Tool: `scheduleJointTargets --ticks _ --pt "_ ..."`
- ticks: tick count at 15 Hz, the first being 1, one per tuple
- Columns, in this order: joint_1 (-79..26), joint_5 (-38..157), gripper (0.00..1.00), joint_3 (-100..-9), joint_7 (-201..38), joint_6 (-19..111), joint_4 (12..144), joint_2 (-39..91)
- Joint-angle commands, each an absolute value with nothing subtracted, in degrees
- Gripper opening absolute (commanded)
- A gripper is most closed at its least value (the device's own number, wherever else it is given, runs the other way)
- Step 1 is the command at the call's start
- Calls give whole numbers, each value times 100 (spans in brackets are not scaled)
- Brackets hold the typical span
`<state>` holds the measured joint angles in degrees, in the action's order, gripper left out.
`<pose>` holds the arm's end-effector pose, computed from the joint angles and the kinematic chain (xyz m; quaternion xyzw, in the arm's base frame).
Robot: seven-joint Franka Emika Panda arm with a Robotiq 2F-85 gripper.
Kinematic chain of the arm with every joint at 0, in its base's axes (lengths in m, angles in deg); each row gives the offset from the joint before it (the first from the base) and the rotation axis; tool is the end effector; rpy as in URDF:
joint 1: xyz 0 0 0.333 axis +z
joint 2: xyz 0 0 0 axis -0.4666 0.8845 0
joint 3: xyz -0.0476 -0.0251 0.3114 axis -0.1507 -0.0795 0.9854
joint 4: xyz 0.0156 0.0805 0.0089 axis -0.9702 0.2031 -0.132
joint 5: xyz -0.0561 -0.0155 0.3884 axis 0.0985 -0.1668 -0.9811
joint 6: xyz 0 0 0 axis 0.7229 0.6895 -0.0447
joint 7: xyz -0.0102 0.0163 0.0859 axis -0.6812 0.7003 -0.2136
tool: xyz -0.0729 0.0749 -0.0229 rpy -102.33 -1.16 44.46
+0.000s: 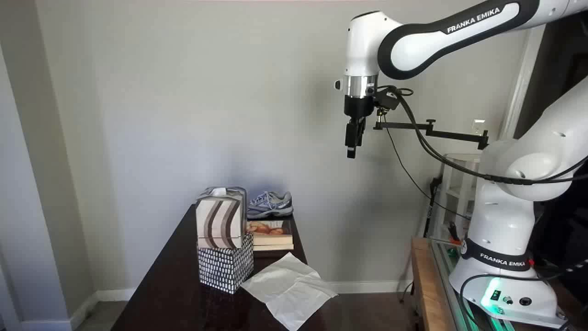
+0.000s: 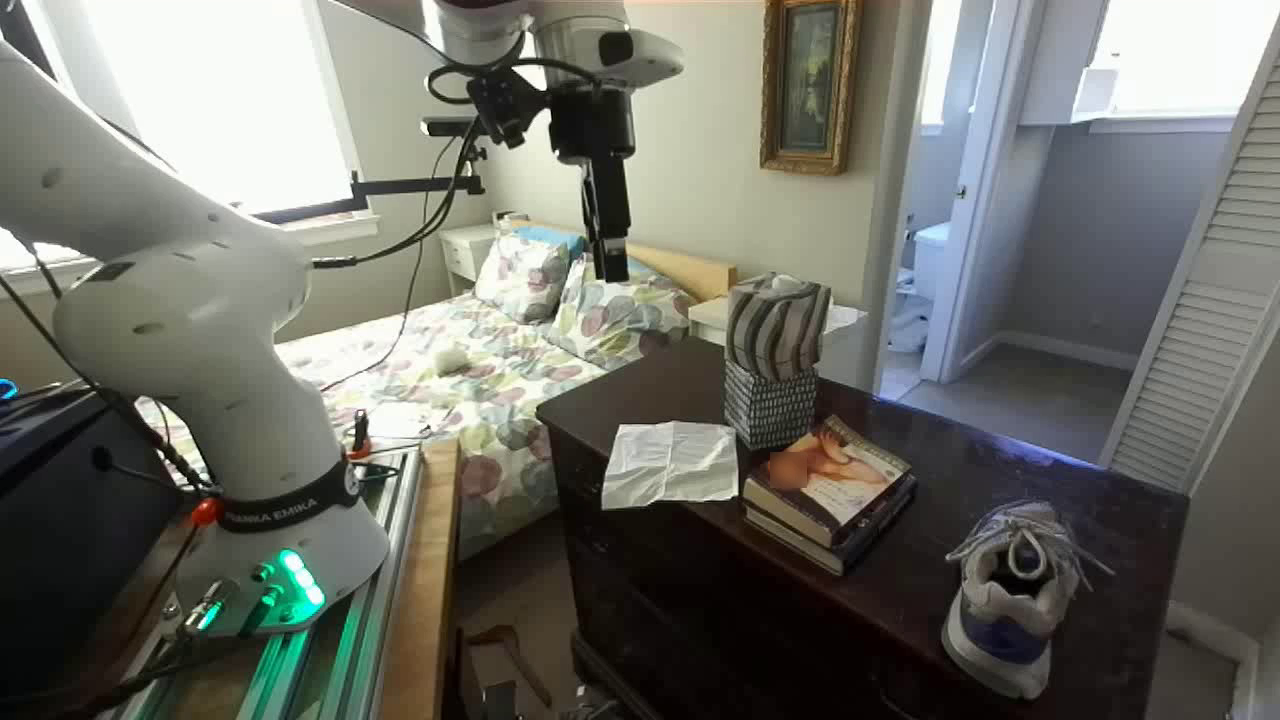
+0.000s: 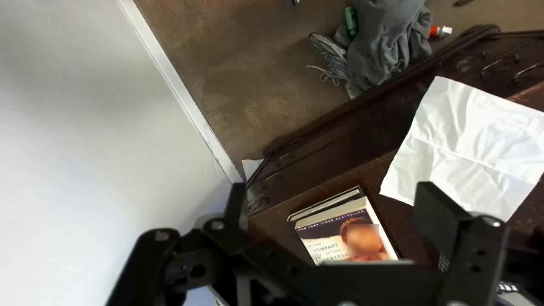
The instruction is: Put objects in order and clean up
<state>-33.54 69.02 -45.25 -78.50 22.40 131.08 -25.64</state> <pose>0.3631 -0.0147 0.4795 0.9905 -0.0379 0.0125 0.1312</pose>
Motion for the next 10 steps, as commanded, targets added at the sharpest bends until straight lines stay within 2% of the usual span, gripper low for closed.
scheduleJointTargets --ticks 1,7,10 --pt "-3245 6956 100 -4615 -7799 2213 13094 -2556" --pt "-3294 7019 100 -4520 -7606 2164 13092 -2585" --pt "-2813 6777 100 -4371 -7802 2705 13214 -2440"
